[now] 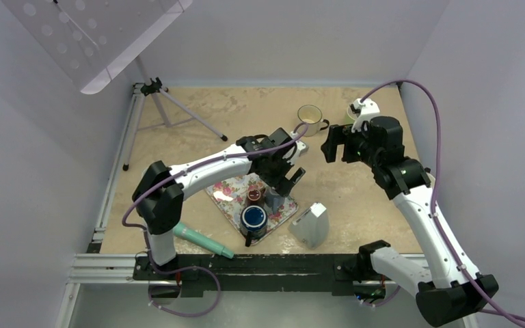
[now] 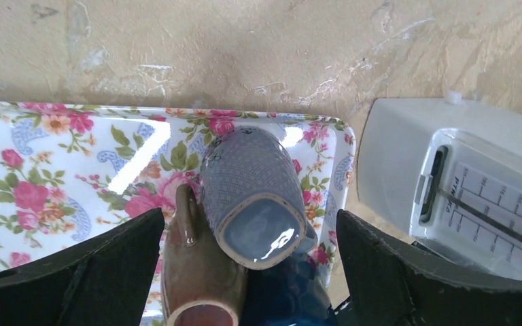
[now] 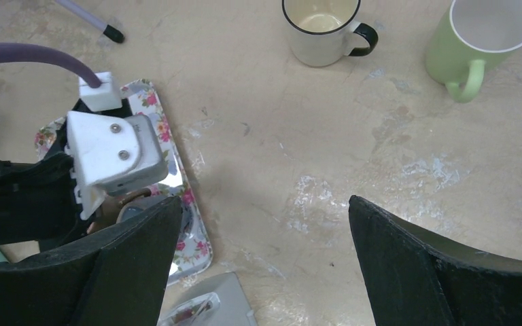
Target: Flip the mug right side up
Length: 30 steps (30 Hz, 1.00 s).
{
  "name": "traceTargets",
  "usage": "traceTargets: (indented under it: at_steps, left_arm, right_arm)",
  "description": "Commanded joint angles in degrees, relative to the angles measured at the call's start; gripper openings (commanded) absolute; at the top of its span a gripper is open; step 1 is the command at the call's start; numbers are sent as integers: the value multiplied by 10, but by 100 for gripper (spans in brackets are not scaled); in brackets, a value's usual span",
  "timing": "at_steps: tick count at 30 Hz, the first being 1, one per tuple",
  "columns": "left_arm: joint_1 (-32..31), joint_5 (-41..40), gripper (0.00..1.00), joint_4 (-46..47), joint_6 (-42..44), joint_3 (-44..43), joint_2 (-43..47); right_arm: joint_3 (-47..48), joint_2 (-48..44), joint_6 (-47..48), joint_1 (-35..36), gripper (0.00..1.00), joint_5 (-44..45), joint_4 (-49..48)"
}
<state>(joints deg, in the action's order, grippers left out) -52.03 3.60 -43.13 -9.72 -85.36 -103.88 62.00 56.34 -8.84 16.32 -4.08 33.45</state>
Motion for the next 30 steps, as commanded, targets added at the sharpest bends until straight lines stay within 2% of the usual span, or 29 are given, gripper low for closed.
traceTargets:
  at_steps: [1, 11, 14, 18, 21, 24, 26, 30]
  left_arm:
    - [-1, -17, 100, 6, -93, 2, -18]
    - [-5, -34, 100, 23, -77, 19, -56]
    - [-5, -34, 95, 22, -77, 25, -59]
    - [-6, -18, 75, 20, -80, 36, -51]
    - [-5, -15, 48, 22, -80, 36, -46]
    - [-1, -8, 16, 17, -79, 24, -47]
    - [2, -8, 0, 18, -73, 14, -46]
    - [7, -2, 0, 23, -58, -1, -41]
  right_arm:
    - [-1, -20, -10, -3, 96, -3, 3]
    - [1, -21, -10, -2, 96, -1, 5]
    - [-2, -21, -10, -3, 96, 0, 4]
    - [-4, -19, -11, -3, 96, -1, 0]
    - [-4, -16, -10, -3, 96, 0, -3]
    - [-1, -9, -12, -3, 96, -3, -5]
    - [0, -6, -12, -2, 96, -6, -7]
    - [2, -3, -13, -2, 96, -7, -12]
